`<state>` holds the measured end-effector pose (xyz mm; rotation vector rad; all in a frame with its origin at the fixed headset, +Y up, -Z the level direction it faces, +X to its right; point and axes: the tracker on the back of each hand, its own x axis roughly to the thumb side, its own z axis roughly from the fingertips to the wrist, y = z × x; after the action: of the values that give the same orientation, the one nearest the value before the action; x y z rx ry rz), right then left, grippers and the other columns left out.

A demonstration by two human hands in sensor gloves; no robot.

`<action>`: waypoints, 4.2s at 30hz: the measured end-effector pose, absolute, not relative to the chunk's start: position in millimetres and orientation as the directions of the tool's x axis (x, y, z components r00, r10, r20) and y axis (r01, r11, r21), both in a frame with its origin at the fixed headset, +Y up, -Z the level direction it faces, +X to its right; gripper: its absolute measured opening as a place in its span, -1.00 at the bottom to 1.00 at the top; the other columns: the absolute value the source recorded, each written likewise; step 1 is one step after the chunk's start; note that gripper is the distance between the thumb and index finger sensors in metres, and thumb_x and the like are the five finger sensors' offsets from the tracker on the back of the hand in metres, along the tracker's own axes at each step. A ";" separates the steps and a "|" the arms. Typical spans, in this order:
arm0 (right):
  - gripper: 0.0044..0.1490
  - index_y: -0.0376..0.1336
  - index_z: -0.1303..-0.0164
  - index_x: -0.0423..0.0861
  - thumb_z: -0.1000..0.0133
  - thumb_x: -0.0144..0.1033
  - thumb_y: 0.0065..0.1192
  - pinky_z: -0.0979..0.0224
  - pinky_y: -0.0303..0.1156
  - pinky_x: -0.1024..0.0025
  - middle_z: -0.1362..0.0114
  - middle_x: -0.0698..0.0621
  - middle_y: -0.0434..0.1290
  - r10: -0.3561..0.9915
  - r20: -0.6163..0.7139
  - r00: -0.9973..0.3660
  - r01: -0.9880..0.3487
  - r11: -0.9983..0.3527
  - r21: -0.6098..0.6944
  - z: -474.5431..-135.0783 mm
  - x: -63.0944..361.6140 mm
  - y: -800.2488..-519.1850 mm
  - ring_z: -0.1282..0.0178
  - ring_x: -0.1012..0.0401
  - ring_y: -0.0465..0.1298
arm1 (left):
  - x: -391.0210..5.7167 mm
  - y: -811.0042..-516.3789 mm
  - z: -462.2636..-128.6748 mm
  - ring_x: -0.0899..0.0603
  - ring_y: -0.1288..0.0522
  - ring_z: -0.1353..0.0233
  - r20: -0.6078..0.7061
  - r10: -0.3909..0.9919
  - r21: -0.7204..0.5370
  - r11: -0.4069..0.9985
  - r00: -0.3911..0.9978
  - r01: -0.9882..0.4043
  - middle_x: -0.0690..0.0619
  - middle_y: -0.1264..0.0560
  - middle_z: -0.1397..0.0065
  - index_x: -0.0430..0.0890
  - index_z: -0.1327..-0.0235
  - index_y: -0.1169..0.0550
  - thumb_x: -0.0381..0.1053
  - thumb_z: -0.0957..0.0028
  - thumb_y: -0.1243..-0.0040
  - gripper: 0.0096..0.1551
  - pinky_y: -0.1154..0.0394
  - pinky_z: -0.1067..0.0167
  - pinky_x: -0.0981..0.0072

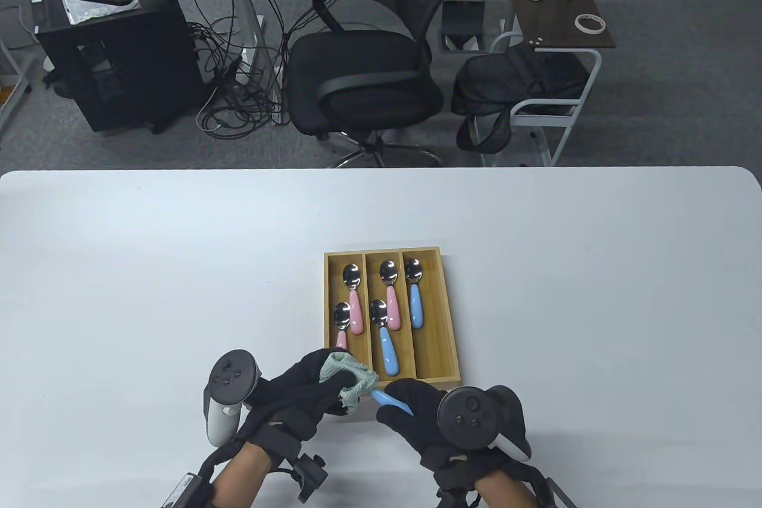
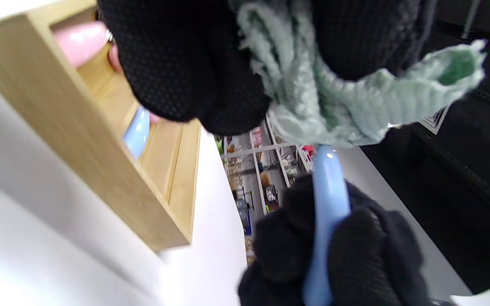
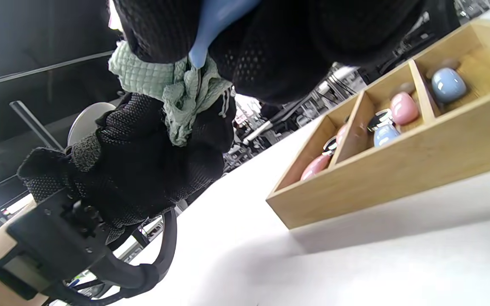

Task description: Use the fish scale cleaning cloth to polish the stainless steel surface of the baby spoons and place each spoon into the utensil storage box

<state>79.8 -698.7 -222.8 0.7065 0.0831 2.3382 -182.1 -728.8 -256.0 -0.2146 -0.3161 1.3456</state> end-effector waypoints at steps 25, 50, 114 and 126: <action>-0.43 0.17 -0.39 -0.08 -0.32 0.03 0.07 -0.01 0.59 0.39 -0.21 0.00 0.45 0.365 0.626 -0.689 -0.475 -0.880 -0.009 -201.8 68.7 -690.0 0.11 0.22 0.61 | -183.7 -709.3 -241.8 0.02 -0.77 -0.08 0.338 0.884 -0.212 0.405 0.322 -0.889 0.12 -0.63 -0.17 -0.01 -0.24 -0.51 0.27 0.01 -0.41 -0.36 -0.77 -0.04 0.21; -0.45 0.18 -0.41 -0.05 -0.33 0.04 0.01 0.01 0.60 0.40 -0.18 0.06 0.47 0.404 0.623 -0.670 -0.475 -0.878 0.059 -203.6 68.7 -692.9 0.13 0.24 0.61 | -183.5 -711.4 -243.1 0.02 -0.81 -0.07 0.327 0.914 -0.275 0.337 0.242 -0.901 0.09 -0.67 -0.17 -0.02 -0.24 -0.55 0.17 0.02 -0.52 -0.39 -0.81 0.00 0.27; -0.26 0.18 -0.44 -0.42 -0.36 -0.06 0.08 0.05 0.59 0.27 -0.18 -0.15 0.47 0.389 -0.097 -0.916 -0.401 -0.885 0.236 -317.5 101.9 -708.9 0.12 0.05 0.62 | -271.0 -708.2 -256.8 -0.07 -0.74 -0.10 0.135 0.875 0.249 0.424 0.465 -0.871 0.07 -0.64 -0.14 -0.07 -0.22 -0.53 0.36 -0.21 -0.05 -0.39 -0.70 -0.05 0.09; -0.22 0.13 -0.49 -0.41 -0.35 -0.05 0.12 0.09 0.61 0.33 -0.22 -0.16 0.45 -0.017 -0.122 -0.992 -0.012 -0.974 0.227 -366.7 64.0 -729.9 0.17 0.12 0.63 | -258.4 -704.9 -255.1 -0.11 -0.73 -0.10 0.157 0.804 0.197 0.544 0.574 -0.816 0.03 -0.64 -0.15 -0.10 -0.24 -0.54 0.35 -0.21 -0.06 -0.37 -0.69 -0.05 0.04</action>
<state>64.0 -729.9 -366.7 -0.1943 0.3604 3.1174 -258.4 -704.9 -255.1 0.2597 -0.0499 0.9616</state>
